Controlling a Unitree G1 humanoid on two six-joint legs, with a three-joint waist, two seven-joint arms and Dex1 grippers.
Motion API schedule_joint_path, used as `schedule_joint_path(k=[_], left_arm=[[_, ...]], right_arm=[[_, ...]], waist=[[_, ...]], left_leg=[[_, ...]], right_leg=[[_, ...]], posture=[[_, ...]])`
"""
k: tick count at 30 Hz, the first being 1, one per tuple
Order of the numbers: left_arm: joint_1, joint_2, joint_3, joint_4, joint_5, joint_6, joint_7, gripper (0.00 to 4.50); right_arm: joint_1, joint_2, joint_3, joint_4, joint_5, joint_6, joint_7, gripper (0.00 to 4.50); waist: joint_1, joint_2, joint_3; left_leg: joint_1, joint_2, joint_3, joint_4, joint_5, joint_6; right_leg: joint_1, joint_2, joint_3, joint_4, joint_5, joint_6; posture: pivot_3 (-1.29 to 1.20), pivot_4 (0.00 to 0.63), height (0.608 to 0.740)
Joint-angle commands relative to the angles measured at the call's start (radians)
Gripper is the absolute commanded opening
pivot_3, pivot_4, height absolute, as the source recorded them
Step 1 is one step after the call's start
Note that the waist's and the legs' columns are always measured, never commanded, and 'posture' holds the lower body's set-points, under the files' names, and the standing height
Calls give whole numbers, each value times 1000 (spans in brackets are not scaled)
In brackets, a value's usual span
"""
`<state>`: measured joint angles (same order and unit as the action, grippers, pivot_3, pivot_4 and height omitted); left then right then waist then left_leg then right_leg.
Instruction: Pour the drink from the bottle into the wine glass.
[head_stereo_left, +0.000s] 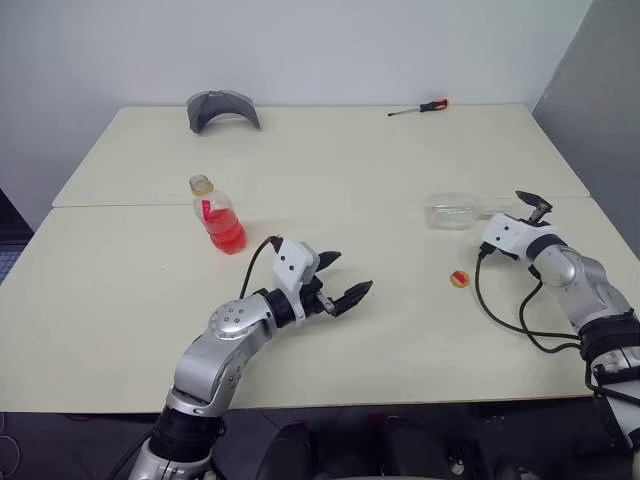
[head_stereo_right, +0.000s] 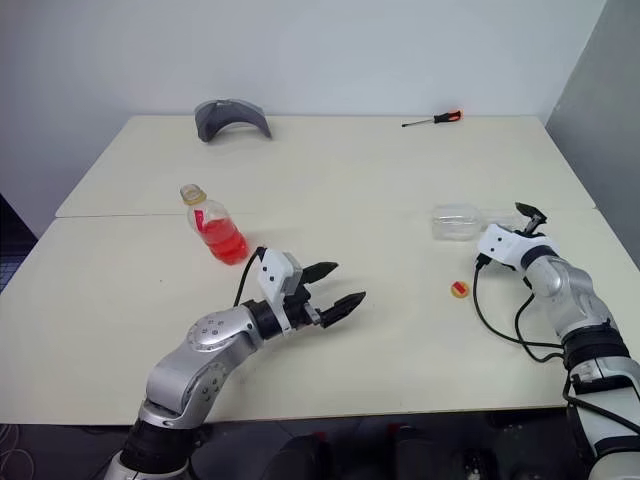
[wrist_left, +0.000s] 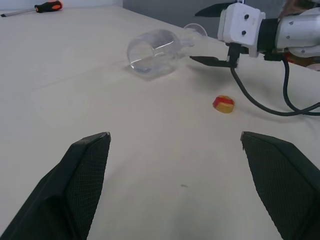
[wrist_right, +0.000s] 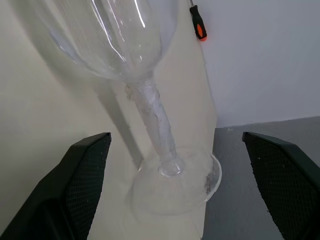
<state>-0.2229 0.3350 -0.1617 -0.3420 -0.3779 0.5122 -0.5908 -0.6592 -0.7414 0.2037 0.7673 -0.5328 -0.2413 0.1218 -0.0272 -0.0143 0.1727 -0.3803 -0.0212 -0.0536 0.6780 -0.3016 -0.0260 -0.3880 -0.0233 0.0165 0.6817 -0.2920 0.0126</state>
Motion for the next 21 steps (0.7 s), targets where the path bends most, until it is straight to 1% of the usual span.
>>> schedule_joint_path(k=[1, 11, 21], left_arm=[[-19, -4, -3, -11, 2, -20, -11, 4476], [-31, -7, 5, -12, 6, -10, -7, 4476], [-14, 0, 18, -41, -1, 7, 7, 4476]], right_arm=[[-78, -19, 21, 86, -34, -31, -44, 4500], [-223, 23, 88, 311, -58, -82, -87, 4500], [-271, 54, 123, 388, -65, -100, -97, 4500]], waist=[[-1, 0, 0], [-3, 0, 0], [-3, 0, 0]], left_leg=[[0, 0, 0, 0, 0, 0], [0, 0, 1, 0, 0, 0], [0, 0, 1, 0, 0, 0]], right_leg=[[0, 0, 0, 0, 0, 0], [0, 0, 1, 0, 0, 0], [0, 0, 1, 0, 0, 0]], posture=[[0, 150, 740], [0, 150, 740], [0, 150, 740]])
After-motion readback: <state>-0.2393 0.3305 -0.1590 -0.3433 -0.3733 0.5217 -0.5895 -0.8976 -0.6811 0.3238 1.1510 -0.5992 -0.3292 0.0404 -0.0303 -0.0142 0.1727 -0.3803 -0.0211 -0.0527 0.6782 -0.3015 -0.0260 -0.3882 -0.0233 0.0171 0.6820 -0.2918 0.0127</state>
